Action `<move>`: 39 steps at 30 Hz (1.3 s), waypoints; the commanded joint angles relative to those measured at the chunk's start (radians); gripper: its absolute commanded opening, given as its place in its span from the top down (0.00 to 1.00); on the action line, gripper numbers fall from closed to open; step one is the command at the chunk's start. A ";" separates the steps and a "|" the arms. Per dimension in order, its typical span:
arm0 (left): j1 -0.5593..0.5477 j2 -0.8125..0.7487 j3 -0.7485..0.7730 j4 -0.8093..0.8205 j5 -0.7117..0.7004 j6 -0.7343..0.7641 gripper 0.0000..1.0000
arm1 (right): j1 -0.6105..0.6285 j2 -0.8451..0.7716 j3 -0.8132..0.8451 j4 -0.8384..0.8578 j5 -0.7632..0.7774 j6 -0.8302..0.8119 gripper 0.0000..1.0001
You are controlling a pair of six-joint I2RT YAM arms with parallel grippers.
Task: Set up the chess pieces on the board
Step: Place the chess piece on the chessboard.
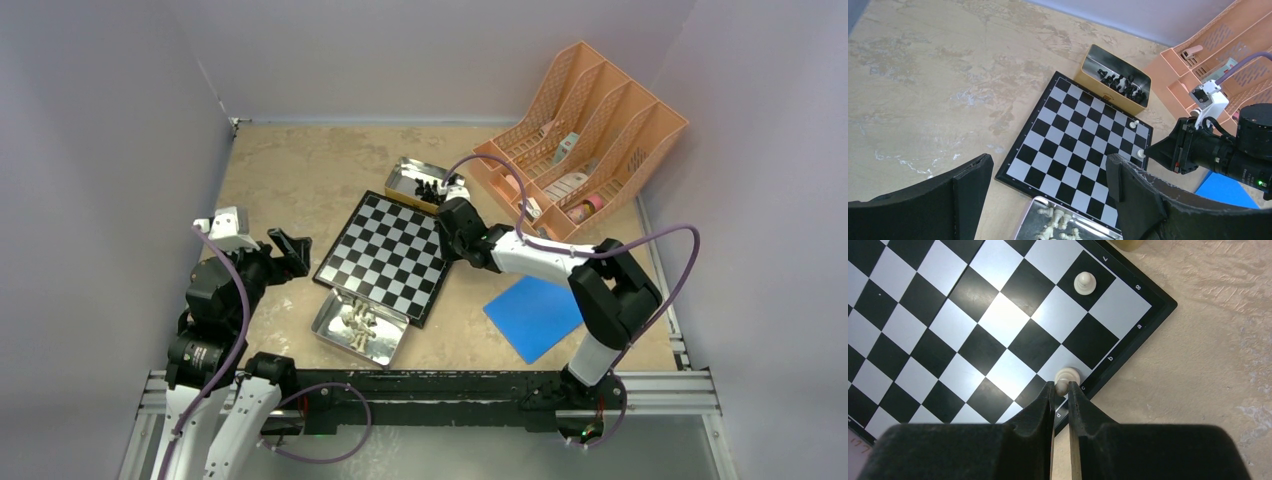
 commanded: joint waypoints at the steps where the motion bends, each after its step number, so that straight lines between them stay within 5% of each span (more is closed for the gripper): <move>1: 0.006 -0.003 0.002 0.045 -0.008 -0.002 0.17 | 0.002 0.004 0.000 0.029 0.003 0.001 0.85; 25: 0.006 -0.001 0.003 0.043 -0.012 -0.007 0.17 | 0.004 -0.031 0.024 -0.013 0.014 0.011 0.66; 39: 0.006 -0.002 0.003 0.045 -0.004 -0.004 0.17 | 0.069 -0.164 0.078 -0.085 0.027 0.032 0.67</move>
